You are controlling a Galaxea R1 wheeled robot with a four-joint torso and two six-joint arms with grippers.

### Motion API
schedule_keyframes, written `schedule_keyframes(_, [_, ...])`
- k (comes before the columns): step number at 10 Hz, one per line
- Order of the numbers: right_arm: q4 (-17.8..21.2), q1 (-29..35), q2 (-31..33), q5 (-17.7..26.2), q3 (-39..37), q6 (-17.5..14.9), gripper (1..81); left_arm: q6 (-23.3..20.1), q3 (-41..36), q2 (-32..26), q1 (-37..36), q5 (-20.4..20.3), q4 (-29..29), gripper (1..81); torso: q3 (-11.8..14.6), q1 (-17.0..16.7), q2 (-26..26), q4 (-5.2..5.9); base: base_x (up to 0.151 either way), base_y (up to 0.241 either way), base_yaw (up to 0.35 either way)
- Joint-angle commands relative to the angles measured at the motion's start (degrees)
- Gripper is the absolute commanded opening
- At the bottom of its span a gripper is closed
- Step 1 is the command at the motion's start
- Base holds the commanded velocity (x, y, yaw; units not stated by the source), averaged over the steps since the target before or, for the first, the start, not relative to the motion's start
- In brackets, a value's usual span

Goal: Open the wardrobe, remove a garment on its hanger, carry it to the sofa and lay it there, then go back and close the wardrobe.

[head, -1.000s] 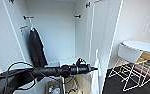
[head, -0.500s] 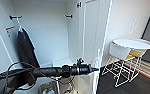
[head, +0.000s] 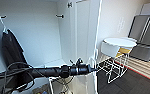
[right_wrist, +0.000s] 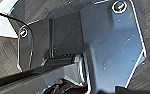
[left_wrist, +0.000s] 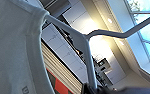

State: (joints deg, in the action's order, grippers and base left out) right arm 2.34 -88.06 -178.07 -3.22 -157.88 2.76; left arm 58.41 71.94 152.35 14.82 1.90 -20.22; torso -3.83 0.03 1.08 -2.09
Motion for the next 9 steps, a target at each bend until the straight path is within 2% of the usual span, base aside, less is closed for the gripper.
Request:
schedule_keyframes(1, [0.21, 2.32, -0.47, 3.22, 0.48, -0.29, 81.1, -1.01, -2.5, -0.37, -9.68, -2.87, -2.18, 1.0, 0.0, 0.0, 0.0, 0.0, 0.0, 0.0, -0.233])
schedule_keyframes(2, [0.12, 2.32, -0.47, 3.22, 0.48, -0.29, 81.1, -1.01, -2.59, -0.46, -9.76, -2.87, -2.1, 1.0, 0.0, 0.0, 0.0, 0.0, 0.0, 0.0, -0.233])
schedule_keyframes(3, [0.12, 2.32, -0.47, 3.22, 0.48, -0.29, 81.1, -1.01, -2.59, -0.37, -9.68, -2.87, -2.1, 1.0, -0.02, 0.0, 0.0, 3.39, 0.0, 0.0, -0.233])
schedule_keyframes(4, [0.12, 2.32, -0.47, 3.22, 0.48, -0.29, 81.1, -1.01, -2.59, -0.37, -9.76, -2.87, -2.19, 1.0, 0.0, 0.0, 0.0, 5.76, 0.0, 0.0, -0.234])
schedule_keyframes(5, [0.12, 2.41, -0.47, 3.22, 0.39, -0.29, 81.1, -1.01, -2.59, -0.28, -9.68, -2.87, -2.19, 1.0, -0.02, 0.0, 0.0, 5.7, 0.0, 0.0, -0.234])
schedule_keyframes(6, [0.29, 2.41, -0.47, 3.22, 0.39, -0.29, 81.1, -1.01, -2.59, -0.19, -9.68, -2.87, -2.19, 1.0, -0.02, 0.0, 0.0, 2.49, 0.0, 0.0, -0.233])
schedule_keyframes(8, [0.38, 2.4, -0.47, 3.22, 0.3, -0.29, 81.1, -1.01, -2.59, -0.11, -9.68, -2.87, -2.19, 1.0, 0.0, -0.02, 0.0, 5.06, 0.0, 0.0, -0.234])
schedule_keyframes(9, [0.38, 2.31, -0.38, 3.22, 0.3, -0.29, 81.1, -1.01, -2.59, -0.11, -9.77, -2.87, -2.19, 1.0, 0.0, -0.02, 0.0, 5.31, 0.0, 0.0, -0.234])
